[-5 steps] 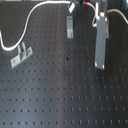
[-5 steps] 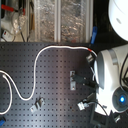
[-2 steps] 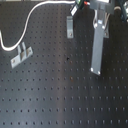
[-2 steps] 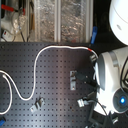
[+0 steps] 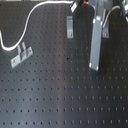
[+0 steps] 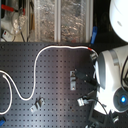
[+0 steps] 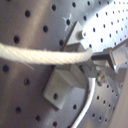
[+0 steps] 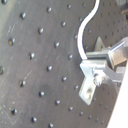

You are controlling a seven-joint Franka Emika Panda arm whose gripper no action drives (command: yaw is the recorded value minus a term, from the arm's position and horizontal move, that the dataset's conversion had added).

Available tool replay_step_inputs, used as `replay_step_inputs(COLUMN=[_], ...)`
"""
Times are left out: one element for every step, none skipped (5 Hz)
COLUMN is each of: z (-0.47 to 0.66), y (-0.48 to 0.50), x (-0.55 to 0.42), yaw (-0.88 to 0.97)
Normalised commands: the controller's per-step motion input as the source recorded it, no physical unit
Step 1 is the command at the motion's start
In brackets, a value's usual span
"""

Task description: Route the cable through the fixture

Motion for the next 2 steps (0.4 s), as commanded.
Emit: replay_step_inputs(z=[-0.2,0.01], y=[-0.472,-0.439], x=[-0.227,-0.115], yaw=[-0.27,-0.33])
